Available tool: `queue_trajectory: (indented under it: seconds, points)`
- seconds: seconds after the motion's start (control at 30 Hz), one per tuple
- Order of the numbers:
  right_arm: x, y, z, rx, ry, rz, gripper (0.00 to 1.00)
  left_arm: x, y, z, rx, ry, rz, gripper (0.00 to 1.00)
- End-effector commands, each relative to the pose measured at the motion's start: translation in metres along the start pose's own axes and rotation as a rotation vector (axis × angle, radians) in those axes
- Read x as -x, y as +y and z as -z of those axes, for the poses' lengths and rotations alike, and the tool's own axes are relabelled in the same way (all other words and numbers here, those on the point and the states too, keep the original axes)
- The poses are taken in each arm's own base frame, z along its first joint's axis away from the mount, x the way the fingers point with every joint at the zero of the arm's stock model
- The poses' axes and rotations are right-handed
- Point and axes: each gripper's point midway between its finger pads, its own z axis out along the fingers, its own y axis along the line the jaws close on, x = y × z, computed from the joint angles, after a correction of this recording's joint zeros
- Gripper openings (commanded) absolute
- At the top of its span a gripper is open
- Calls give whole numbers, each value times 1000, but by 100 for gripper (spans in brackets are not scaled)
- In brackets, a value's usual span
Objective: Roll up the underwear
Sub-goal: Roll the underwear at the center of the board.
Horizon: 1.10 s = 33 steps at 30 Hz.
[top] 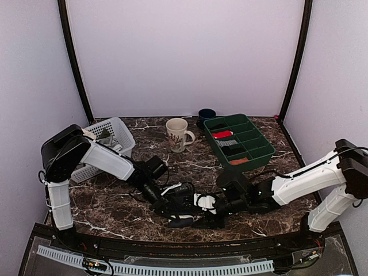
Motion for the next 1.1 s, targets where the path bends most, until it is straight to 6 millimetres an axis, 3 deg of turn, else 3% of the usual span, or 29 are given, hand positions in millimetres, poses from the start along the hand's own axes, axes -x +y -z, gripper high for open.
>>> queue_trajectory:
  seconds: [0.0, 0.33, 0.4, 0.5, 0.53, 0.63, 0.7, 0.73, 0.9, 1.03, 1.07]
  points:
    - [17, -10, -16, -67, -17, 135, 49, -37, 9, -7, -1, 103, 161, 0]
    - [0, -13, -47, -68, 61, 206, 41, -42, 17, -11, -2, 117, 190, 0]
    - [-3, -12, -49, -64, 72, 211, 29, -43, 18, -12, 2, 120, 197, 0]
    - [-5, -11, -49, -58, 77, 209, 3, -44, 20, -11, 13, 122, 201, 0]
    - [-6, -10, -49, -50, 82, 203, 0, -44, 20, -11, 17, 121, 202, 1]
    - [-9, -6, -50, -11, 93, 157, 0, -42, 18, -6, 39, 120, 203, 14]
    - [-9, -4, -48, 30, 87, 92, 0, -33, 14, 4, 93, 98, 165, 34]
    - [-9, -4, -47, 48, 83, 64, 0, -29, 13, 11, 129, 77, 143, 39]
    - [-14, -1, -43, 153, 77, -74, 0, 7, 1, 63, 331, -75, 54, 62]
    - [-18, -4, -43, 228, 76, -189, 0, 22, -1, 106, 562, -132, -1, 83]
    - [-17, -6, -43, 242, 74, -211, 0, 27, -7, 119, 619, -157, -18, 85]
